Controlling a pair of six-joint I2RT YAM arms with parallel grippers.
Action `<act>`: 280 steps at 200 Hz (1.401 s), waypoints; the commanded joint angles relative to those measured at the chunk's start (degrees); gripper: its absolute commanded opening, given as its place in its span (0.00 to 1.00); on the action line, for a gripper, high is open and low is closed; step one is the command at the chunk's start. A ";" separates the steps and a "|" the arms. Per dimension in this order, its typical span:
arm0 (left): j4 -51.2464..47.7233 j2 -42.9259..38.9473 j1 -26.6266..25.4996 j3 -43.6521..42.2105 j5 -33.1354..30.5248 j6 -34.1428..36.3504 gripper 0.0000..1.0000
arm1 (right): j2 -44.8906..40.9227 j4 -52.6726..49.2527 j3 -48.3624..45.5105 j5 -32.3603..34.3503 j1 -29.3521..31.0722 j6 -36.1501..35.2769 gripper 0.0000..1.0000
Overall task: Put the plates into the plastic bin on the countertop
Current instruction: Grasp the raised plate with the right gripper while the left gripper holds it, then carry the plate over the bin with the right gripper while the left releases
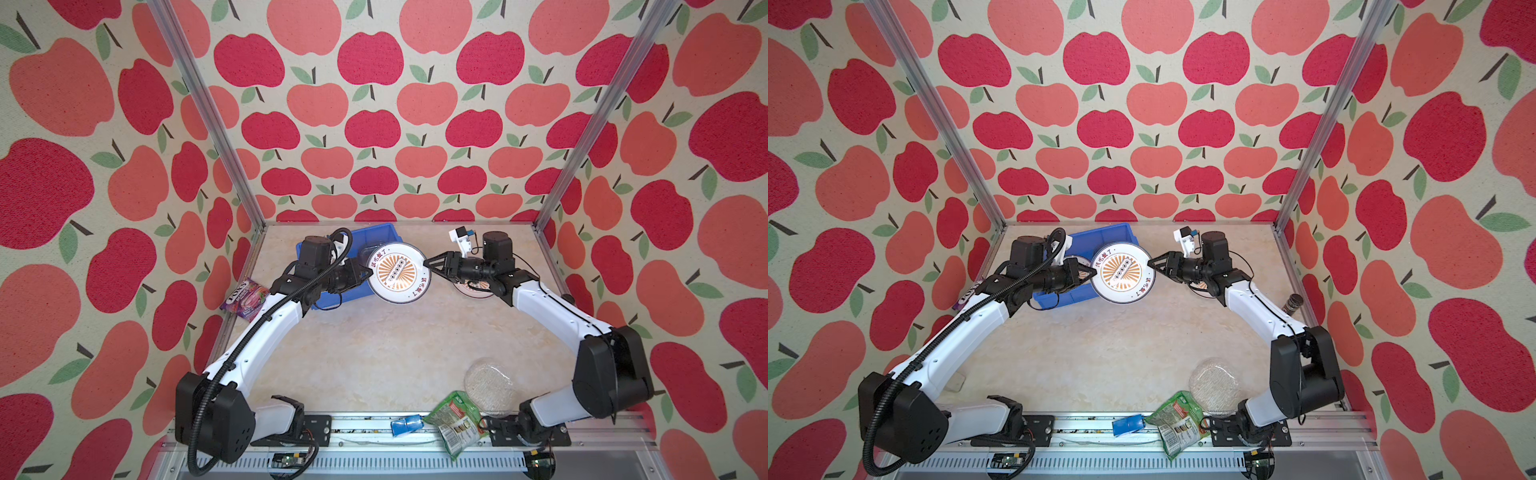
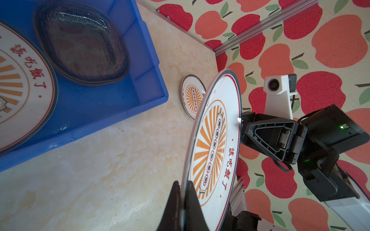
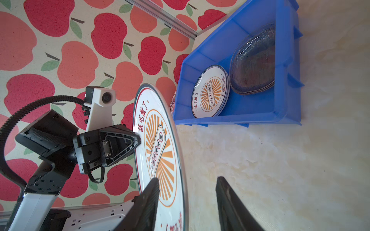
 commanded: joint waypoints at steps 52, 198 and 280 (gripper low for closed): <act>0.39 -2.45 3.56 -0.98 0.10 -0.39 0.02 | 7.61 2.80 9.08 -1.28 2.37 2.40 0.00; -0.40 -19.16 24.57 -12.65 -10.12 0.82 0.99 | 58.06 -22.44 77.37 5.52 14.60 -2.52 0.00; 0.17 -21.62 30.00 -17.19 -7.43 0.41 0.99 | 71.95 -25.46 94.34 10.00 16.75 -2.03 0.00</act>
